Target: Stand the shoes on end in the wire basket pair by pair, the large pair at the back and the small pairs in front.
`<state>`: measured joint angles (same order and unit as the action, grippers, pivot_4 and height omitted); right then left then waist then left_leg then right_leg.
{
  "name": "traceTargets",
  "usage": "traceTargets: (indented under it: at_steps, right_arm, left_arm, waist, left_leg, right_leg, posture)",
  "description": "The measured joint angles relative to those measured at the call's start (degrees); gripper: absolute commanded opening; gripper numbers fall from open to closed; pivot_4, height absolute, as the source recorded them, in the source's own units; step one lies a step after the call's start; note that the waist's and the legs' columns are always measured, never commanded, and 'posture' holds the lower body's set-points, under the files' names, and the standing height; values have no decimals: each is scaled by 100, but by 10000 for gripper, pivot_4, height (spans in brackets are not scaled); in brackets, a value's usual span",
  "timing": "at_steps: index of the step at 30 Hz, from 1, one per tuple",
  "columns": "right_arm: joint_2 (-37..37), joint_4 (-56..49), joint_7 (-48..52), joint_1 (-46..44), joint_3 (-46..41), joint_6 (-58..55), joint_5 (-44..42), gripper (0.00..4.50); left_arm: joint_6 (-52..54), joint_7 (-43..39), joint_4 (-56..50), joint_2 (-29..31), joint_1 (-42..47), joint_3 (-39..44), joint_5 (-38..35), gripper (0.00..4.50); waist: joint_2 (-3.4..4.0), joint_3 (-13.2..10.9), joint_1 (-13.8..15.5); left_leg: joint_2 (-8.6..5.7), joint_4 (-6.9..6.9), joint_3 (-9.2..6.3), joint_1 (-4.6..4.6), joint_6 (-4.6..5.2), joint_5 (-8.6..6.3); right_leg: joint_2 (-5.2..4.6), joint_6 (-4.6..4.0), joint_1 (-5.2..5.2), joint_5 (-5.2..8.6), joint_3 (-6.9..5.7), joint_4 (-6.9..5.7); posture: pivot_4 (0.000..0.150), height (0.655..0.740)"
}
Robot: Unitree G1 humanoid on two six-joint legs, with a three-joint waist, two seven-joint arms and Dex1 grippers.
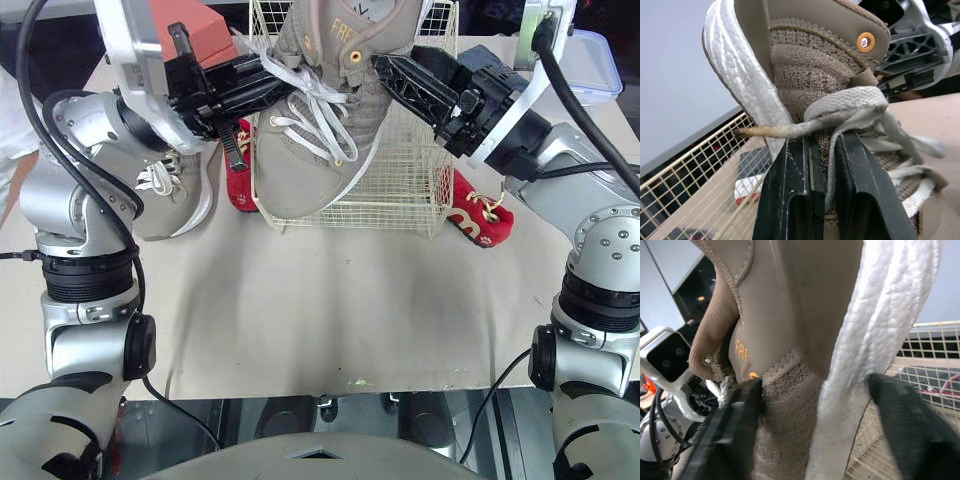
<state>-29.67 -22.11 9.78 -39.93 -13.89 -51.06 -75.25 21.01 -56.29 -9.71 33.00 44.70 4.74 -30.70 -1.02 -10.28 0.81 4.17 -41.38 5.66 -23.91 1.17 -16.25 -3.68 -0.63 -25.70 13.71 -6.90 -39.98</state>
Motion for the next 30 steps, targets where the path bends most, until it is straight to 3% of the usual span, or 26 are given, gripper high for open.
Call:
traceTargets:
  at_steps: [3, 4, 9, 11, 21, 30]
  right_arm:
    - [-46, 0, -6, 0, 2, 2, 28, 4972]
    - [-44, 0, -5, 0, 13, 4, 42, 1333]
    - [-31, 26, 8, -46, 49, 57, 95, 0]
    - [-31, 67, 64, -164, 72, 61, 127, 0]
    - [138, 812, 370, -1281, -28, 1005, 959, 0]
    - [221, 1941, 918, -1793, 154, 2744, 3067, 0]
  left_arm:
    - [216, 3, -68, 40, -1, 11, -184, 475]
    - [383, -12, -93, 72, -1, 41, -334, 10823]
    - [666, -144, -133, 183, -21, 99, -666, 32989]
    - [548, -124, -141, 191, -21, 146, -632, 44030]
    - [893, -131, -263, 788, -329, 671, -1079, 44030]
    - [1929, 259, -918, 1407, -1002, 1286, -1906, 44030]
  waist:
    - [0, 0, -3]
    - [0, 0, -4]
    - [0, 0, -9]
    - [0, 0, -9]
    - [2, -1, -26]
    - [2, -1, -20]
  left_leg:
    - [1, 2, -2, 1, 0, 0]
    - [1, 2, -4, 1, 0, 0]
    - [1, 2, -11, 2, 0, 0]
    - [1, 2, -11, 2, 0, 0]
    - [2, 8, -9, 2, 0, 0]
    - [4, 11, -11, -2, 0, 0]
  right_leg:
    - [1, 0, 0, 0, -1, -1]
    - [2, 0, 0, 0, -1, -1]
    - [2, 1, -1, 1, 1, -1]
    - [3, 0, -1, 0, 0, -1]
    - [5, 1, -7, 1, 3, 3]
    - [-2, 1, -7, 1, 5, 6]
  posture:
    - [1500, 6860]
    - [1500, 6860]
    - [1500, 6860]
    - [1500, 6860]
    - [1500, 6860]
    - [1500, 6860]
